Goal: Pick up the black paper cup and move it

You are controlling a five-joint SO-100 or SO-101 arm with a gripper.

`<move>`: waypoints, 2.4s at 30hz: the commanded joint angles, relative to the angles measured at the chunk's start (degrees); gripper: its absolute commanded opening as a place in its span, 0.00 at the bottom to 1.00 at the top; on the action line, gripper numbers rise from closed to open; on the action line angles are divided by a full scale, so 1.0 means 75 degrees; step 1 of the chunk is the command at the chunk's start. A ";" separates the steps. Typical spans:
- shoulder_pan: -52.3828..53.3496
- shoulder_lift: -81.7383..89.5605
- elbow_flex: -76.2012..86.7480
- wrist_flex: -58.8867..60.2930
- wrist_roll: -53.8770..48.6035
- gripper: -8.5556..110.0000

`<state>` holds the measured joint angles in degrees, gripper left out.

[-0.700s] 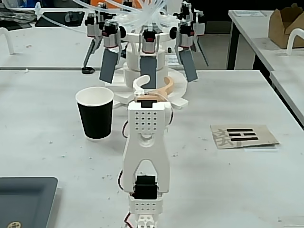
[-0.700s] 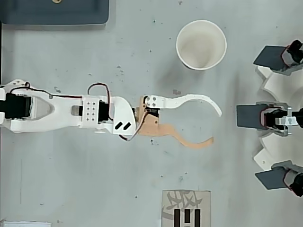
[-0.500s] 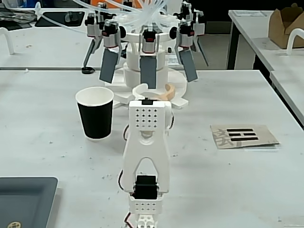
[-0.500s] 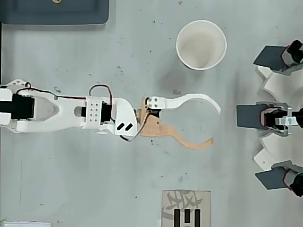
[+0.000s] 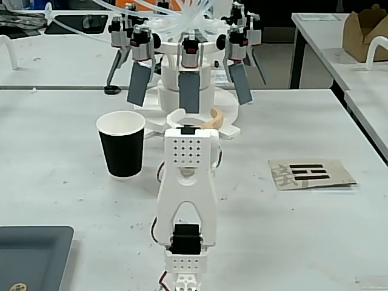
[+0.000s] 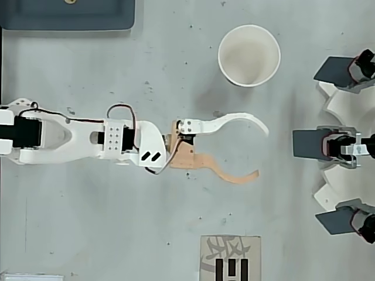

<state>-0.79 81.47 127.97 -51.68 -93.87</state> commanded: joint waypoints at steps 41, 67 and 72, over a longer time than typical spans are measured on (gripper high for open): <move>0.0129 0.4418 0.5590 -0.1898 0.0598 0.36; -0.0715 0.3891 0.6199 -0.2730 0.0785 0.53; -0.0949 0.2965 0.5016 -0.2695 0.0703 0.56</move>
<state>-7.12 105.38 171.21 -71.28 -88.15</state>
